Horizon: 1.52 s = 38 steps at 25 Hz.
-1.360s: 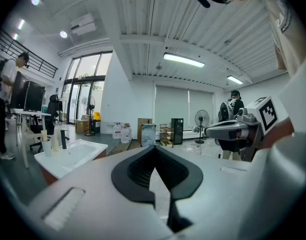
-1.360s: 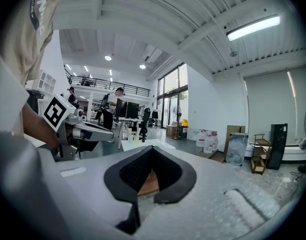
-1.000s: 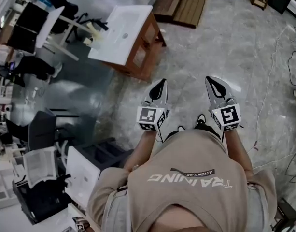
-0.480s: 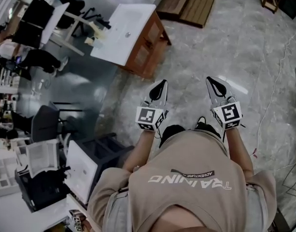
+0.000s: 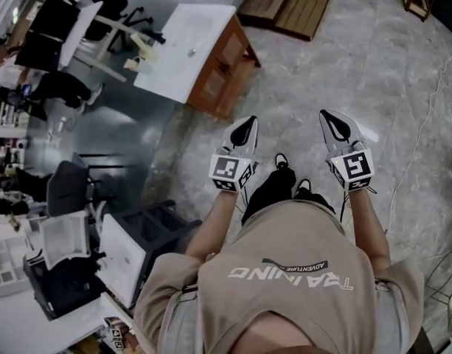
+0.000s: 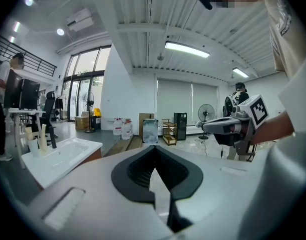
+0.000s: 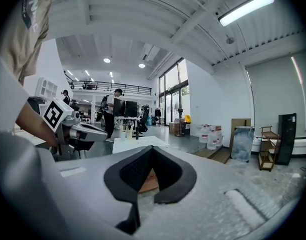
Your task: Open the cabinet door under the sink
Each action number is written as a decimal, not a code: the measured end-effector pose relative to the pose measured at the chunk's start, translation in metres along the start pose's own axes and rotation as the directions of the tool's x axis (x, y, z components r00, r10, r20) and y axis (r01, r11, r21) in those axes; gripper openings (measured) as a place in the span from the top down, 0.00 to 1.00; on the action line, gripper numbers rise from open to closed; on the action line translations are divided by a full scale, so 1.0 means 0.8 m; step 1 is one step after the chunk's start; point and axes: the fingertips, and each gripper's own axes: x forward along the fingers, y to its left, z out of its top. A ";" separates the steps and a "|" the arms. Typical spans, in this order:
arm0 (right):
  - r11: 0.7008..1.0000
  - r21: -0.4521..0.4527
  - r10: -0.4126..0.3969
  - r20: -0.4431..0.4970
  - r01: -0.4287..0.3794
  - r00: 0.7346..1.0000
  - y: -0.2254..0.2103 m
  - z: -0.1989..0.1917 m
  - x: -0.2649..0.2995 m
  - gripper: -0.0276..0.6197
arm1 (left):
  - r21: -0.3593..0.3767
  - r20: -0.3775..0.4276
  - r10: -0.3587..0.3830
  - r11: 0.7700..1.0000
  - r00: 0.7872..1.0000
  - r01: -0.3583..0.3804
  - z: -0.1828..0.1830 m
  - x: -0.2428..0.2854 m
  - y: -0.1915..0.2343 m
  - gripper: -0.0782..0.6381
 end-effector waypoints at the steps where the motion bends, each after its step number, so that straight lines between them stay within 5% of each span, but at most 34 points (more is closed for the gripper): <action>1: 1.000 0.000 -0.007 -0.003 0.007 1.000 -0.007 -0.001 0.005 0.95 | -0.002 0.006 -0.004 1.000 1.000 0.004 0.002 0.010 0.004 0.87; 15: 0.998 -0.054 -0.029 -0.065 0.025 0.997 -0.066 0.024 0.115 0.95 | -0.047 0.046 -0.045 0.998 0.998 0.047 0.018 0.140 0.090 0.87; 30: 0.996 -0.069 0.041 -0.120 -0.049 0.992 -0.045 0.027 0.201 0.95 | -0.088 0.026 -0.037 0.995 0.999 0.039 0.000 0.165 0.152 0.87; 38: 0.995 -0.024 0.096 -0.136 -0.100 0.986 -0.080 0.023 0.240 0.95 | -0.102 0.035 0.020 0.995 0.999 -0.016 0.012 0.191 0.171 0.87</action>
